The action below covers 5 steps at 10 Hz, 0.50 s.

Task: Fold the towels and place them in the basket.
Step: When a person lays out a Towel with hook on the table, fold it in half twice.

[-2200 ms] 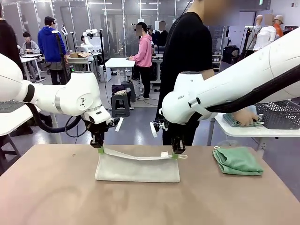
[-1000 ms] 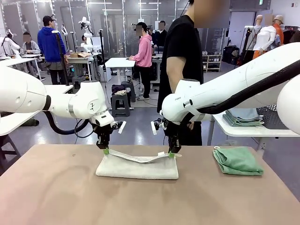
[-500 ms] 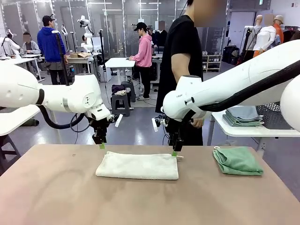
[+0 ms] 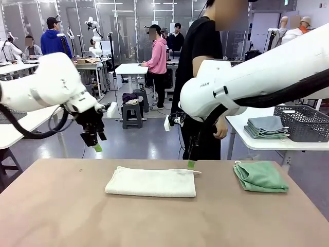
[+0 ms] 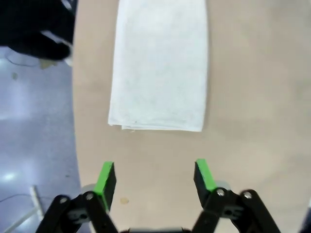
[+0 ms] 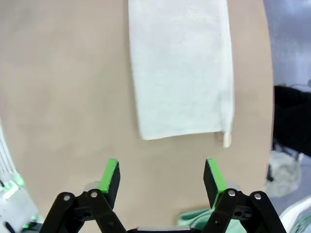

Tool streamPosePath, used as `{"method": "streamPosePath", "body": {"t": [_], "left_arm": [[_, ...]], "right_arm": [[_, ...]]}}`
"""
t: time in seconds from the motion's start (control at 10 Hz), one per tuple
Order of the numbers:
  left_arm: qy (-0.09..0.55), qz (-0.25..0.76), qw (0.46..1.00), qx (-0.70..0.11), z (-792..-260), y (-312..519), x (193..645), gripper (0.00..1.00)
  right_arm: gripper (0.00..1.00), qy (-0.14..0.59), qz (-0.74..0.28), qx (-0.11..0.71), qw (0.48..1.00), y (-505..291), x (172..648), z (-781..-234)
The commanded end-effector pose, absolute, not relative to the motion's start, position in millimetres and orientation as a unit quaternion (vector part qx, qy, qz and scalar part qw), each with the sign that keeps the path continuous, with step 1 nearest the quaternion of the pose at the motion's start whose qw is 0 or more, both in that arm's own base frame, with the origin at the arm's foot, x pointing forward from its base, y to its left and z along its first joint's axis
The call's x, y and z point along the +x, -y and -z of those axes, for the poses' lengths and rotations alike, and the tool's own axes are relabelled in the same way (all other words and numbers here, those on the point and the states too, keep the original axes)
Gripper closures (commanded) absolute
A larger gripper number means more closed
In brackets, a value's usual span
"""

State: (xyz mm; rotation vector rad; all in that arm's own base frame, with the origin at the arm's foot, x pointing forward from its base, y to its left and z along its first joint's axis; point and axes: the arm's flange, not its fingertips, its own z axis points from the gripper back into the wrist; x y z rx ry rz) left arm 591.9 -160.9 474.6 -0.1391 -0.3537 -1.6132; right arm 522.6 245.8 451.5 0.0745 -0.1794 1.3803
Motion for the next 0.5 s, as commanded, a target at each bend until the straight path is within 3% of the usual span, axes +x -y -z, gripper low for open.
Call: {"method": "streamPosePath", "body": {"t": [0.0, 0.4], "left_arm": [[0.210, 0.715, 0.661, -0.088, -476.2, 127.5, 559.5, 0.19], [0.285, 0.679, 0.654, -0.170, -468.9, 67.1, 555.1, 0.15]], "right_arm": [[0.14, 0.078, -0.583, 0.042, 0.807, -244.6, 488.6, -457.2], [0.14, 0.059, -0.438, 0.064, 0.895, -236.8, 458.1, -472.7]]}}
